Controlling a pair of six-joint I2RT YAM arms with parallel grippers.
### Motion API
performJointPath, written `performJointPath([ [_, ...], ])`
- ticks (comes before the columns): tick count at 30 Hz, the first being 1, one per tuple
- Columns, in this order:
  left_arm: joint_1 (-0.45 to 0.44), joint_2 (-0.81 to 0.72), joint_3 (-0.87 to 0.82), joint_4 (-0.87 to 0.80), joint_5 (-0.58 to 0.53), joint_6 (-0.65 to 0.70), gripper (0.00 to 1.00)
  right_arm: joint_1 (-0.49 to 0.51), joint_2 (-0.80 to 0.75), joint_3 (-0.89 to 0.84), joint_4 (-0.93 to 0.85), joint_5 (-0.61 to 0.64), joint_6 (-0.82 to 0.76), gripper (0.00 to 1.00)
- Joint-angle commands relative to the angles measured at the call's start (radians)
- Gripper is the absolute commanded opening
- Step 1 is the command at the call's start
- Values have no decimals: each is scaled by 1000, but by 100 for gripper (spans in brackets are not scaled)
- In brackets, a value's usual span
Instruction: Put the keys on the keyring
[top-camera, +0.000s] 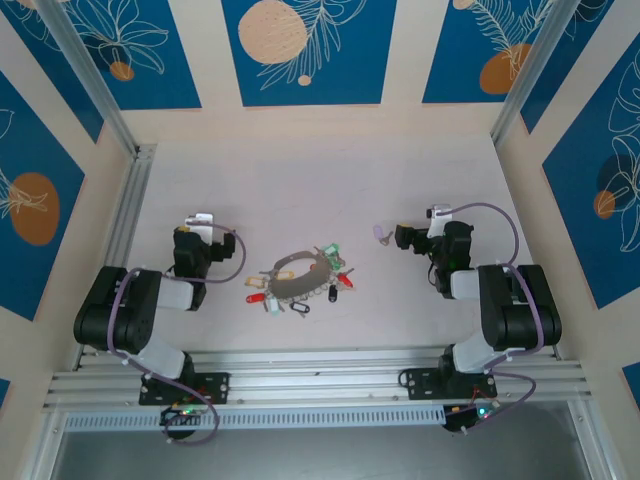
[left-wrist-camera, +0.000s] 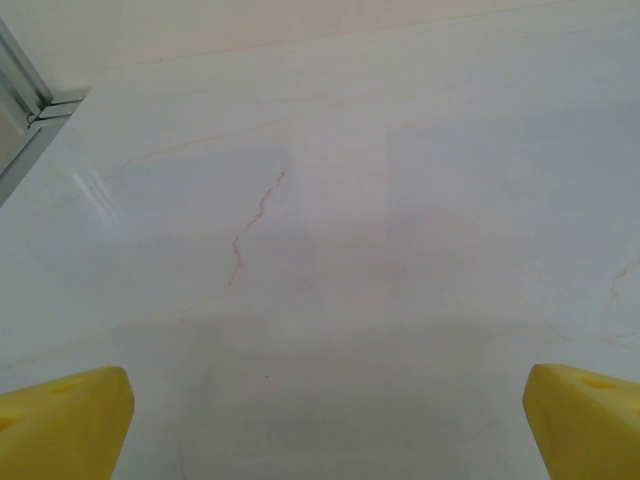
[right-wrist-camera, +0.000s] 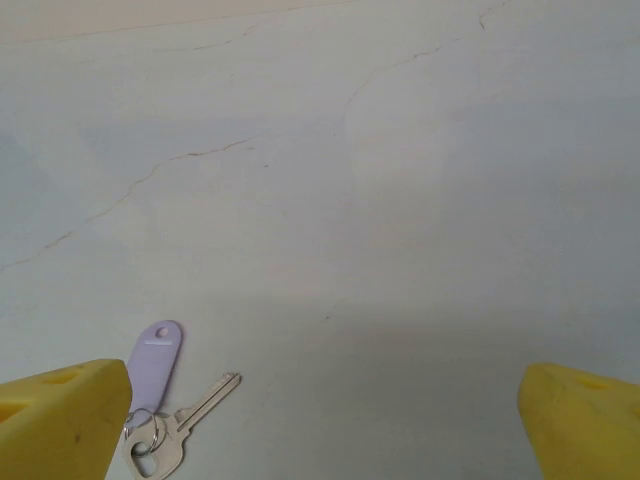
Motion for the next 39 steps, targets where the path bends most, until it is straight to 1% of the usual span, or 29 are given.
performJointPath([
  [1, 14, 0, 14, 2, 20, 18, 100, 3, -3, 22, 7, 5, -10, 99],
  [33, 21, 0, 19, -10, 36, 13, 100, 3, -1, 24, 4, 2, -8, 99],
  [37, 21, -1, 19, -9, 35, 13, 100, 7, -7, 20, 13, 20, -8, 99],
  [38, 22, -3, 16, -5, 35, 13, 100, 16, -36, 28, -11, 65, 2, 99],
  [39, 18, -12, 12, -1, 26, 20, 100, 29, -101, 72, -144, 108, 2, 99],
])
